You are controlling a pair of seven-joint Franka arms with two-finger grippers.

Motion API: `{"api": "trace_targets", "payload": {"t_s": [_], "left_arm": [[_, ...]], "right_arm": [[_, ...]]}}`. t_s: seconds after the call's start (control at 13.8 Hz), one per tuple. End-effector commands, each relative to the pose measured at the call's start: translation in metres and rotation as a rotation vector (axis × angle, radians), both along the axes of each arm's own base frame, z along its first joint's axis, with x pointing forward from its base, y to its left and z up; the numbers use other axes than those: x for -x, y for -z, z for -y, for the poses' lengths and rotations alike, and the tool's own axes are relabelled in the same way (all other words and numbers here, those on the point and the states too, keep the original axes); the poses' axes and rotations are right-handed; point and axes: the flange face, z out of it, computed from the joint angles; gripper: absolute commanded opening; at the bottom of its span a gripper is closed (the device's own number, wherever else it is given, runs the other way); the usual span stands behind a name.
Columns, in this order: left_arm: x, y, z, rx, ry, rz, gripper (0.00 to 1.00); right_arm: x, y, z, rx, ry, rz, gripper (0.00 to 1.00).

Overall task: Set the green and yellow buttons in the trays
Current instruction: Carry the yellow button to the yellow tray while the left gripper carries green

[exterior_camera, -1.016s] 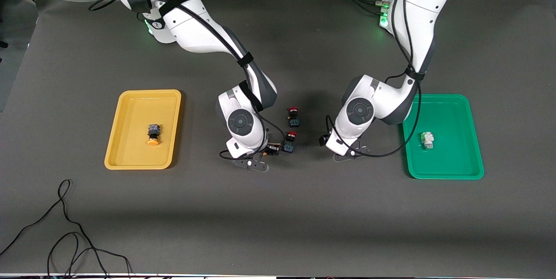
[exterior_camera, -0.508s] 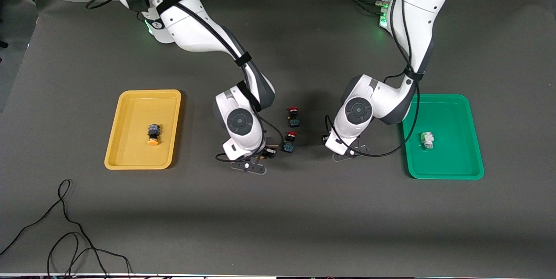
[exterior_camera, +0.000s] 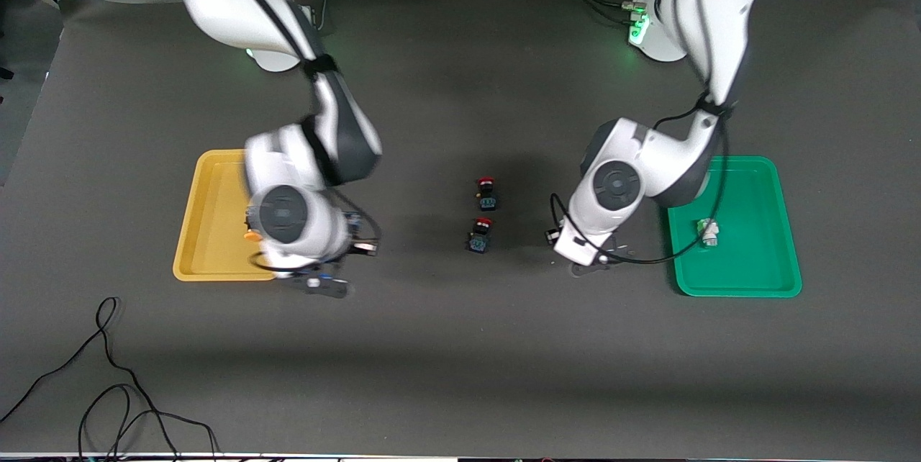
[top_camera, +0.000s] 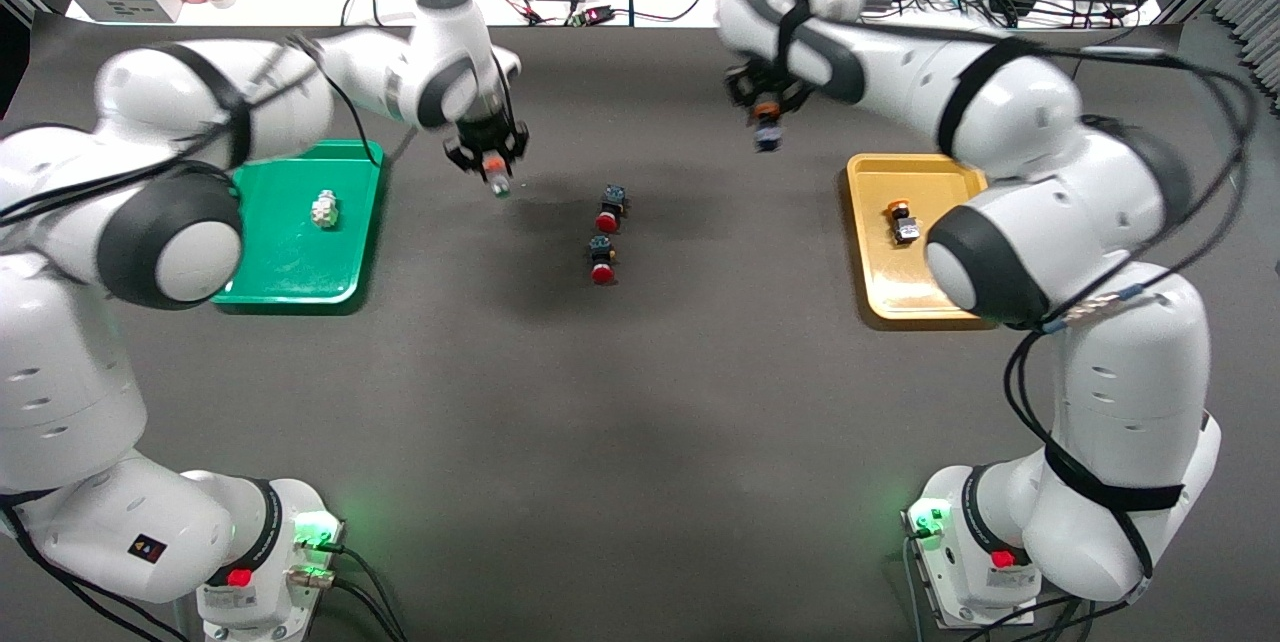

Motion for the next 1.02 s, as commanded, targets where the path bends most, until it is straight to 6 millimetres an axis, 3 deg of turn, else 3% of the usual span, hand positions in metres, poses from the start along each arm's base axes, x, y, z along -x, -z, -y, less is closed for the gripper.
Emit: {"api": "trace_targets", "payload": {"t_s": [0.0, 0.07, 0.22, 0.36, 0.51, 0.73, 0.8, 0.94], "left_arm": [[0.000, -0.087, -0.023, 0.033, 0.034, -0.039, 0.13], [-0.001, -0.103, -0.039, 0.032, 0.053, -0.058, 0.13], [-0.004, -0.123, -0.084, 0.050, 0.096, -0.086, 0.13], [-0.004, -0.129, -0.150, 0.064, 0.153, -0.143, 0.13], [-0.003, -0.129, -0.224, 0.073, 0.185, -0.163, 0.13], [-0.003, -0.111, -0.320, 0.031, 0.236, -0.170, 0.13], [-0.003, -0.095, -0.343, 0.022, 0.254, -0.165, 0.13], [0.003, -0.050, -0.367, -0.013, 0.274, -0.127, 0.13]], "right_arm": [[0.011, -0.020, 0.089, -0.026, -0.106, -0.047, 0.00], [0.011, -0.020, 0.122, -0.028, -0.138, -0.057, 0.00], [0.013, -0.013, 0.168, -0.028, -0.201, -0.080, 0.00], [0.016, 0.005, 0.206, -0.025, -0.246, -0.058, 0.00], [0.025, 0.041, 0.236, -0.012, -0.300, -0.003, 0.00], [0.044, 0.087, 0.270, 0.017, -0.338, 0.042, 0.00], [0.049, 0.096, 0.281, 0.014, -0.334, 0.054, 0.00], [0.057, 0.122, 0.286, 0.037, -0.350, 0.088, 0.00]]}}
